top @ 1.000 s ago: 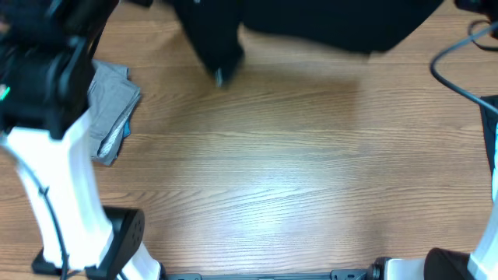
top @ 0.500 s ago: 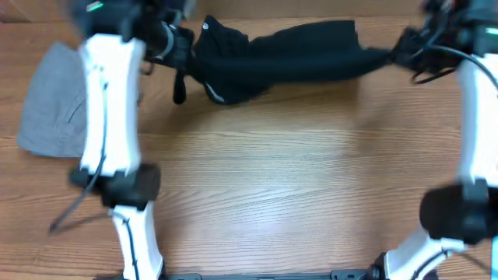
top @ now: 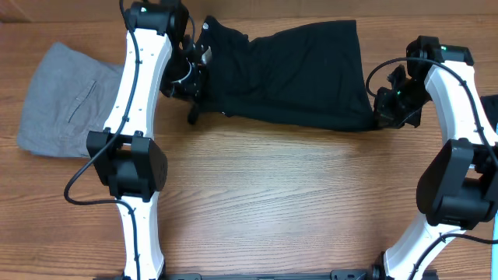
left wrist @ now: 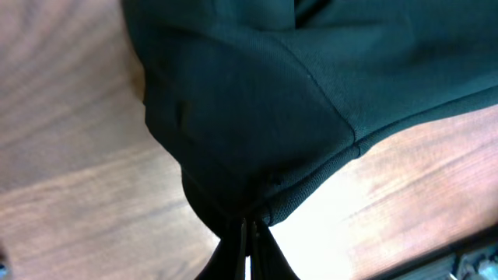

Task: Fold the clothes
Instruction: 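Lay the shirt flat on the table with both grippers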

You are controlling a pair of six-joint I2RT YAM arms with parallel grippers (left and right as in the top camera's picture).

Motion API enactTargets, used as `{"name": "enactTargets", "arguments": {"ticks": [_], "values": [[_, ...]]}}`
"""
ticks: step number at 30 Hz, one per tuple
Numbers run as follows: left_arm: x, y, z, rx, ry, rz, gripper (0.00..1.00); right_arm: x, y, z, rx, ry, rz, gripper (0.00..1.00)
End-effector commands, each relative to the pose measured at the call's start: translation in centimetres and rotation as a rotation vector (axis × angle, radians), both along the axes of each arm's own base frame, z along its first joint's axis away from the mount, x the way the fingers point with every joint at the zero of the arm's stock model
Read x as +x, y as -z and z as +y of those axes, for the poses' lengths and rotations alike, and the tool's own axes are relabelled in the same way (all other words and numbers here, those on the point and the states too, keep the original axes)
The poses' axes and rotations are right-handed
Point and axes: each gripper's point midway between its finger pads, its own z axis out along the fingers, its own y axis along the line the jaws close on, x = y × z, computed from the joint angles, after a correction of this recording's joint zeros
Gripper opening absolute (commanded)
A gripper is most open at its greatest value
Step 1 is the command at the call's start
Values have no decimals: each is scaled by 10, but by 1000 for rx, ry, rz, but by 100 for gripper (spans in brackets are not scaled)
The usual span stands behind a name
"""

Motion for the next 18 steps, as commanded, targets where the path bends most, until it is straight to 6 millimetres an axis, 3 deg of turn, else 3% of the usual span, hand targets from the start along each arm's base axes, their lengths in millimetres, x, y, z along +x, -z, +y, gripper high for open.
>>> {"name": "enactTargets", "arguments": {"ticks": [1,8,11,18], "values": [[-25,-15,-9,-14,0,17,4,-10,-13,-13,-79,0,3,6],[-93,-2,-9,18,15,181,4,-20,-14,-15,-95,-3,45,6],[-121,7,-9,40,18,258,4,-23,-13,-26,-158,24,65,6],[-178,26,-25,75,74,403,4,-34,-15,-39,-243,69,116,6]]}}
